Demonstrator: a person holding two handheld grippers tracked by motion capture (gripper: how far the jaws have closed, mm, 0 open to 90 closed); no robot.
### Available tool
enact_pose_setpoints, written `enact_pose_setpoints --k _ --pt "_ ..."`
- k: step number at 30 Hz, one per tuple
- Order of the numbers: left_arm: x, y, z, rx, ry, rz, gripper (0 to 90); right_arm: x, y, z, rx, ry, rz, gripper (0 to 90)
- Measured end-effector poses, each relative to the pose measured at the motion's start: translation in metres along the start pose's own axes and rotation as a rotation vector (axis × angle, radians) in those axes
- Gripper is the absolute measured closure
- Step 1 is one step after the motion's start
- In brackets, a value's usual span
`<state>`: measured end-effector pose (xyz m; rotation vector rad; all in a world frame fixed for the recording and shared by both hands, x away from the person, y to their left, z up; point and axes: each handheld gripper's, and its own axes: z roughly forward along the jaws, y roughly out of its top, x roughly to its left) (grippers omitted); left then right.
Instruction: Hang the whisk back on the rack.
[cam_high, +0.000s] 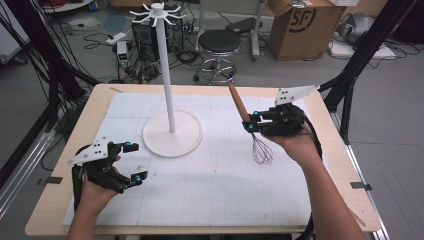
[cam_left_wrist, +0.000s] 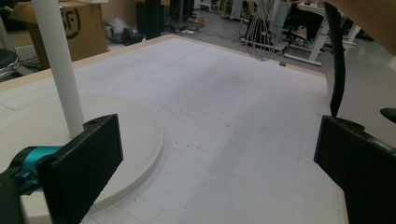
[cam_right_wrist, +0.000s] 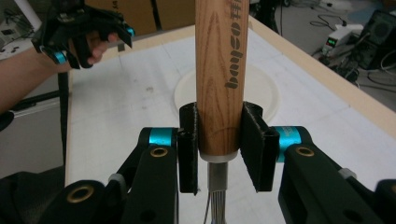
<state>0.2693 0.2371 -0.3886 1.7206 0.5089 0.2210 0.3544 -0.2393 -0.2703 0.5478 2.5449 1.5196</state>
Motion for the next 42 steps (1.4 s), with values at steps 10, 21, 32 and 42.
enact_pose_setpoints --k 10,21,32,42 --pt "0.000 0.001 0.002 0.001 -0.008 0.003 1.8 -0.001 0.038 0.009 -0.015 0.027 -0.058 69.8" --pt "0.001 0.001 0.001 -0.007 -0.007 -0.001 1.8 0.000 0.080 0.018 -0.010 0.040 -0.100 69.8" --pt "0.001 0.001 -0.001 -0.016 -0.008 -0.002 1.8 0.000 0.106 0.030 -0.010 0.040 -0.131 69.8" --pt "0.002 0.001 0.000 -0.018 -0.009 -0.002 1.8 -0.001 0.137 0.036 -0.005 0.019 -0.128 69.8"
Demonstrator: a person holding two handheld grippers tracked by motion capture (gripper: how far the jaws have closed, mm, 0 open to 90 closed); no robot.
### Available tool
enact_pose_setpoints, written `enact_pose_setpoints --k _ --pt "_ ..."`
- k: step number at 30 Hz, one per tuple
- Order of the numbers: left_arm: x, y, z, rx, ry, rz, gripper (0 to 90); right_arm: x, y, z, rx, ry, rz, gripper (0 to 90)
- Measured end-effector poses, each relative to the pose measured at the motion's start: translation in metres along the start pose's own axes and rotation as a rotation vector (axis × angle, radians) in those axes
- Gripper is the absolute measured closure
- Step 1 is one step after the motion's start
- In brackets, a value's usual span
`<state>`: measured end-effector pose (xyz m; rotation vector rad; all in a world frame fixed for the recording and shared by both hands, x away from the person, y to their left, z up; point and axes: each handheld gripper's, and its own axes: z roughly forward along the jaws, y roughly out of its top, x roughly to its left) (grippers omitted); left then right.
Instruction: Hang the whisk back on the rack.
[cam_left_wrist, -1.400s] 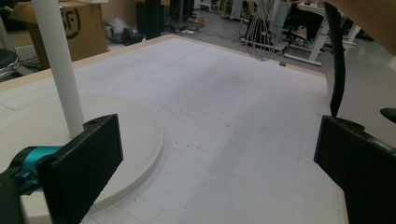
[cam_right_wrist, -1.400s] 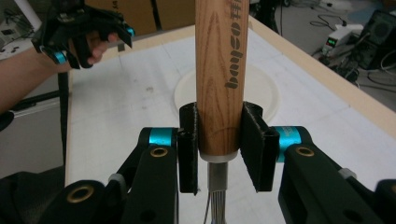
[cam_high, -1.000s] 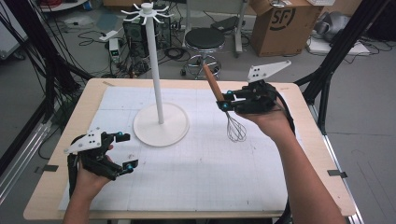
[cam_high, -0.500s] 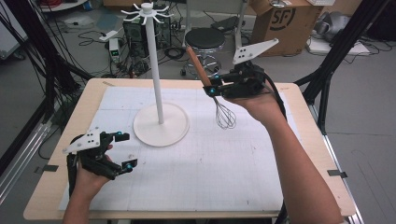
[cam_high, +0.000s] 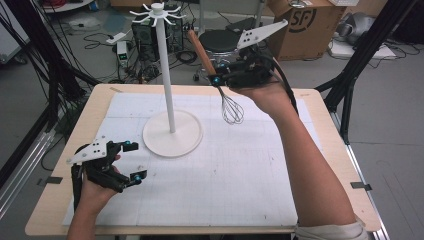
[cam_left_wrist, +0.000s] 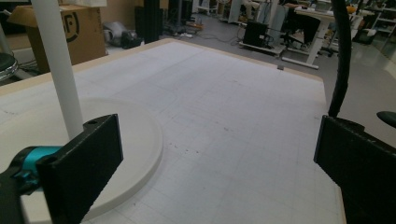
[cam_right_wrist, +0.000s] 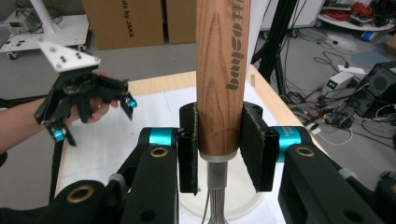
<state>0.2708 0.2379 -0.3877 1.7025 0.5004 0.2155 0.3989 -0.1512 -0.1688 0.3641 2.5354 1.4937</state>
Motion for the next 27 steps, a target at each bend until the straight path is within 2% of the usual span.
enact_pose_setpoints --k 3,6,9,10,15,27 --pt "0.000 0.000 0.000 0.000 0.003 -0.002 1.8 -0.001 0.006 0.002 0.005 -0.008 -0.001 69.9" --pt "0.000 0.000 -0.001 -0.003 0.000 -0.003 1.8 -0.004 0.017 0.006 0.004 -0.022 -0.025 69.8" --pt "0.000 0.000 -0.001 -0.005 0.000 -0.005 1.8 -0.003 0.021 0.008 0.020 -0.029 -0.009 69.8" --pt "0.000 0.000 -0.001 -0.003 0.001 -0.002 1.8 -0.004 0.024 0.009 0.018 -0.037 -0.021 69.9" --pt "0.000 0.000 -0.002 -0.002 0.002 -0.002 1.8 -0.009 0.034 0.017 0.044 -0.060 -0.013 69.8" --pt "0.001 -0.001 -0.004 -0.007 0.003 -0.007 1.8 -0.014 0.040 0.026 0.059 -0.073 -0.004 69.8"
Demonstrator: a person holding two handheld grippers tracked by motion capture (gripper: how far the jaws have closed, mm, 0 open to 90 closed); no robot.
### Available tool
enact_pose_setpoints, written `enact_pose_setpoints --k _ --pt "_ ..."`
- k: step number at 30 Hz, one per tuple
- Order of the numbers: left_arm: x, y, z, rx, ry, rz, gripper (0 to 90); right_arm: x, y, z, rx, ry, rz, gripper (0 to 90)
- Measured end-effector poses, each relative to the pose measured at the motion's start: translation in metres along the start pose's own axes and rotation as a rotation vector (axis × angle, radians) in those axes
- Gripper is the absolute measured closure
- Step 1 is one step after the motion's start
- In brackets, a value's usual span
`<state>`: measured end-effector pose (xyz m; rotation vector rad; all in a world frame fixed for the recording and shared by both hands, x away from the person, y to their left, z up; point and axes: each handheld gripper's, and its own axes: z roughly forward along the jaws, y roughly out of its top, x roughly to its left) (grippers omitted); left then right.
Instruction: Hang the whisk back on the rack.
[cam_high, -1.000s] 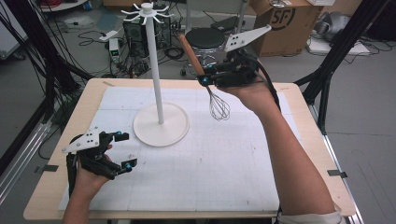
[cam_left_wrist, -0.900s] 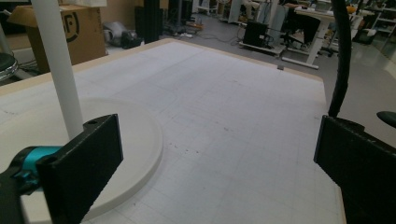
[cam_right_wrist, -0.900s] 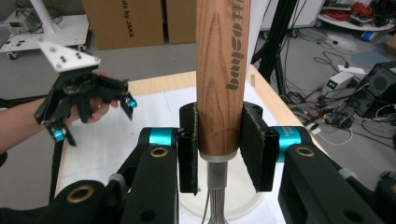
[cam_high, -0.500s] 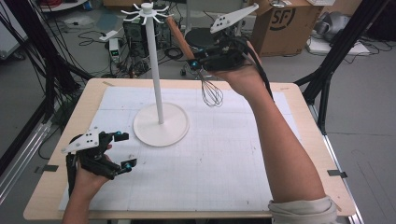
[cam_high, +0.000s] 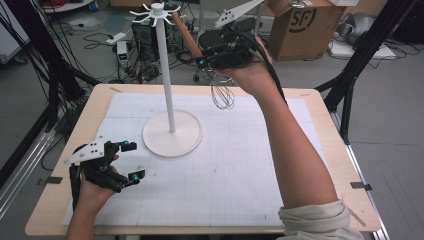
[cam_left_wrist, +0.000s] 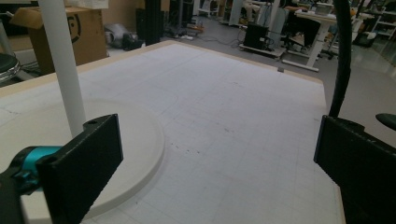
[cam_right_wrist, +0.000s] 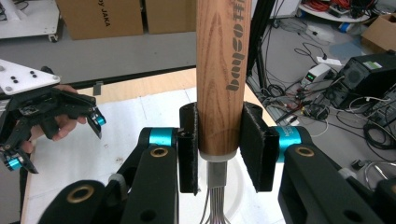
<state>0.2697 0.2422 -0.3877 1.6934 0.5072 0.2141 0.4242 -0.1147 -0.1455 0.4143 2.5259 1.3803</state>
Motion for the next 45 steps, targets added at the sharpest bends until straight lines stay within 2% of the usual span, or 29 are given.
enact_pose_setpoints --k 1,8,15,16,18,26,27,30,37,40,45 --pt "0.000 0.000 0.000 0.000 0.000 0.000 1.8 -0.001 0.000 0.001 -0.002 -0.003 -0.011 69.9" --pt "0.000 0.000 -0.001 -0.002 0.003 0.000 1.8 0.001 0.001 0.000 -0.004 -0.003 -0.002 69.9" --pt "0.000 0.000 0.000 -0.002 -0.003 -0.003 1.8 0.005 0.004 0.005 0.002 -0.025 -0.038 69.9" --pt "0.000 0.000 0.000 -0.002 -0.001 -0.002 1.8 0.006 0.004 0.006 0.020 -0.024 -0.020 69.9" --pt "0.000 0.000 -0.001 -0.004 0.000 0.000 1.8 0.006 0.005 0.007 0.028 -0.035 -0.016 70.0" --pt "0.000 -0.001 -0.003 -0.009 0.003 -0.004 1.8 -0.002 0.004 0.008 0.029 -0.057 0.003 70.0" --pt "0.000 -0.001 -0.003 -0.008 0.002 -0.004 1.8 -0.005 0.003 0.009 0.038 -0.066 0.027 70.0" --pt "0.001 -0.001 -0.004 -0.008 0.005 -0.002 1.8 -0.009 0.001 0.011 0.035 -0.070 0.043 70.0" --pt "0.001 -0.002 -0.005 -0.011 0.008 -0.010 1.8 -0.015 -0.002 0.020 0.052 -0.065 0.048 70.0" --pt "0.002 -0.002 -0.005 -0.010 0.008 -0.008 1.8 -0.014 -0.002 0.026 0.049 -0.058 0.045 70.0" --pt "0.002 -0.002 -0.005 -0.007 0.009 -0.009 1.8 -0.010 -0.002 0.034 0.075 -0.035 0.031 66.5"
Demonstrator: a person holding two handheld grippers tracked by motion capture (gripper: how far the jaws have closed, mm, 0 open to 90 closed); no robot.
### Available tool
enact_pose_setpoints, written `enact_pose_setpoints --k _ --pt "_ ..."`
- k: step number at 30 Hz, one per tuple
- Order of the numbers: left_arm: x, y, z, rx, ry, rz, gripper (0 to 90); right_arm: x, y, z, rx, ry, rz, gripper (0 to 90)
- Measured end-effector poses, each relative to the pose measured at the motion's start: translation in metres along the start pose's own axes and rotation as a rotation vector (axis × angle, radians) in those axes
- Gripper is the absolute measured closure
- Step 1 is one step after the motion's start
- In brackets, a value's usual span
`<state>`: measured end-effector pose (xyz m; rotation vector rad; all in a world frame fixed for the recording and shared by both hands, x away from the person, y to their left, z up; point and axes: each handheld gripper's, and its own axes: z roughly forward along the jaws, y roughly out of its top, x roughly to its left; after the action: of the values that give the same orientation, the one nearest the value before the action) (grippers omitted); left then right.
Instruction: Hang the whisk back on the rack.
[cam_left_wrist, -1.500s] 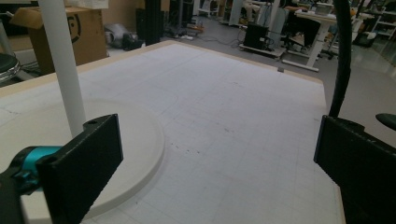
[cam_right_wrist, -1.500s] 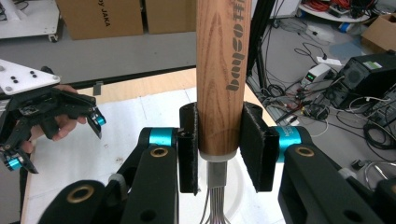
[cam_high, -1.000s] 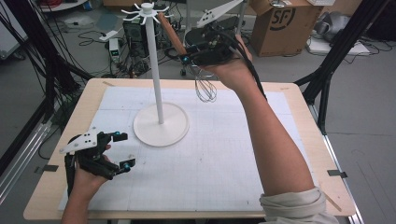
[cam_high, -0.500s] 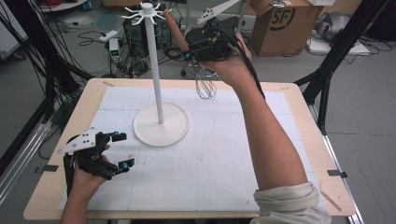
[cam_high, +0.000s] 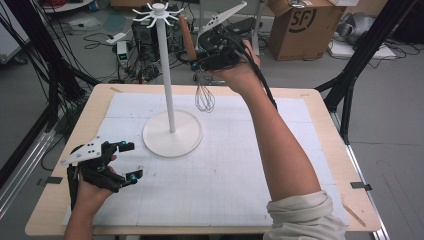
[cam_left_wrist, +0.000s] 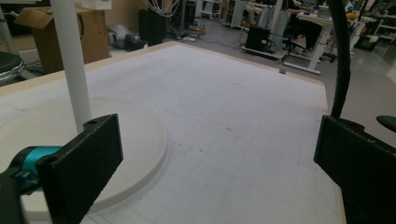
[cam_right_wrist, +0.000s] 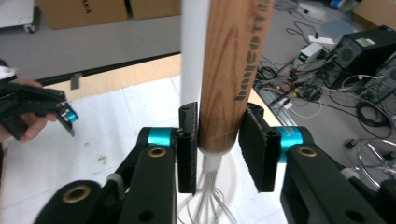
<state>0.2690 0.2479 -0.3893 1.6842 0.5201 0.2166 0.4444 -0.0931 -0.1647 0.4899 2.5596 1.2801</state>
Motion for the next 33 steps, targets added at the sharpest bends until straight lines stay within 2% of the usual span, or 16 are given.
enact_pose_setpoints --k 4,10,11,13,15,18,22,24,29,33 --pt "0.000 0.000 0.000 0.002 -0.003 0.003 1.8 0.007 -0.001 0.005 0.034 -0.012 -0.044 55.0" --pt "-0.001 0.000 0.001 0.004 -0.005 0.000 1.8 0.013 -0.007 0.000 0.023 -0.023 -0.047 44.2" --pt "-0.001 0.000 0.001 0.001 -0.004 -0.001 1.8 0.011 -0.008 -0.001 0.017 -0.024 -0.062 42.2" --pt "-0.001 0.000 0.001 0.002 -0.007 0.002 1.8 0.012 -0.013 -0.006 -0.008 -0.025 -0.043 40.0" --pt "-0.001 0.000 0.002 0.007 -0.006 0.001 1.8 0.011 -0.017 -0.010 -0.033 -0.029 -0.049 37.7" --pt "-0.001 0.000 0.003 0.014 -0.007 0.004 1.8 0.012 -0.025 -0.017 -0.031 -0.010 -0.031 36.2" --pt "-0.002 -0.001 0.004 0.018 -0.009 0.005 1.8 0.012 -0.035 -0.024 -0.041 -0.006 -0.041 31.5" --pt "-0.002 -0.001 0.005 0.019 -0.008 0.005 1.8 0.013 -0.040 -0.028 -0.050 0.005 -0.030 29.5" --pt "-0.002 -0.001 0.005 0.021 -0.009 0.005 1.8 0.014 -0.053 -0.037 -0.049 0.005 -0.033 24.5" --pt "-0.002 -0.001 0.005 0.024 -0.011 0.003 1.8 0.014 -0.064 -0.045 -0.055 0.010 -0.010 20.7"
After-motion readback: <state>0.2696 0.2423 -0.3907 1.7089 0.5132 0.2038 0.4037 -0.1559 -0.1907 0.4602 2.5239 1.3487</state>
